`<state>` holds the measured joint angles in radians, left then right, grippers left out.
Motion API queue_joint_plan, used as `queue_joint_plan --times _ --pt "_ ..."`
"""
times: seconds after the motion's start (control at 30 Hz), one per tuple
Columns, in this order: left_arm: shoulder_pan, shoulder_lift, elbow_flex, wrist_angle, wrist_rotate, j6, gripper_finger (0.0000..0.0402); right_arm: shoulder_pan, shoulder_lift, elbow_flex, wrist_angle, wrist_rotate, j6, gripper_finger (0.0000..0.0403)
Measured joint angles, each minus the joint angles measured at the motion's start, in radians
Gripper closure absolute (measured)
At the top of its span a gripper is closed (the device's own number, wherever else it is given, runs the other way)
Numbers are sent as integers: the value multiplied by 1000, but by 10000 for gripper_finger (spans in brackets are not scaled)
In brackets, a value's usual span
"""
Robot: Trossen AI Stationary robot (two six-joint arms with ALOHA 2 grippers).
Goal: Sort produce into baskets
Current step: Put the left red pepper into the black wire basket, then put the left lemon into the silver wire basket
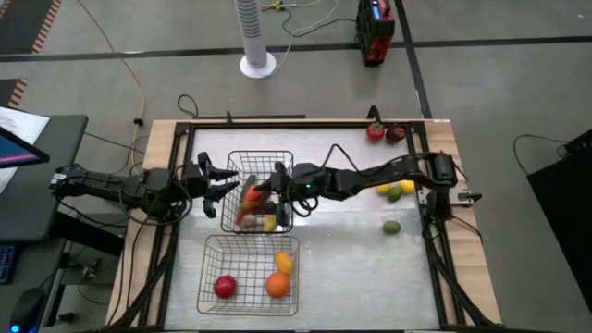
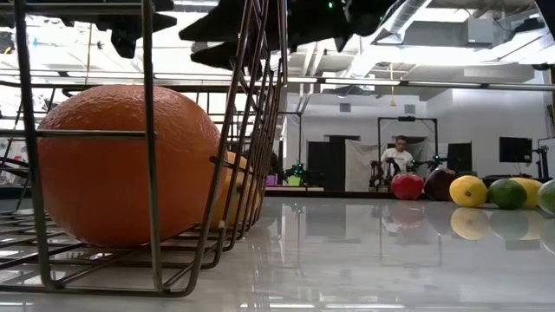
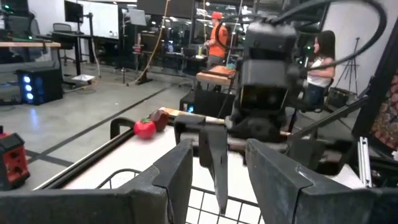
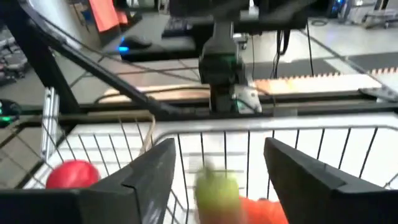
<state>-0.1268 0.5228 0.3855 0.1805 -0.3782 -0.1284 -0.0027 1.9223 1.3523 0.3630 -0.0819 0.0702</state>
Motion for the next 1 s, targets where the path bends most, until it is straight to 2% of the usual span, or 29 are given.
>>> queue_joint_plan --times 0.13,0.33,0.43,0.67,0.77,0.9,1.0 --pt "0 0 0 -7 0 -7 264 -11 -52 3 -129 34 -34 100" --pt "0 0 0 -14 27 -26 264 -20 -198 -5 -562 378 -60 98" --pt "0 0 0 -14 32 -26 264 -19 -251 -71 -685 457 13 99" --pt "0 1 0 -31 32 -39 264 1 -384 -362 -716 520 219 100" --pt "0 0 0 -33 27 -40 264 0 -443 -464 -781 526 341 100" --pt "0 0 0 -33 20 -41 264 -8 -501 -544 -956 529 481 100" --pt "0 0 0 -33 5 -41 264 -29 -522 -553 -1125 528 554 100"
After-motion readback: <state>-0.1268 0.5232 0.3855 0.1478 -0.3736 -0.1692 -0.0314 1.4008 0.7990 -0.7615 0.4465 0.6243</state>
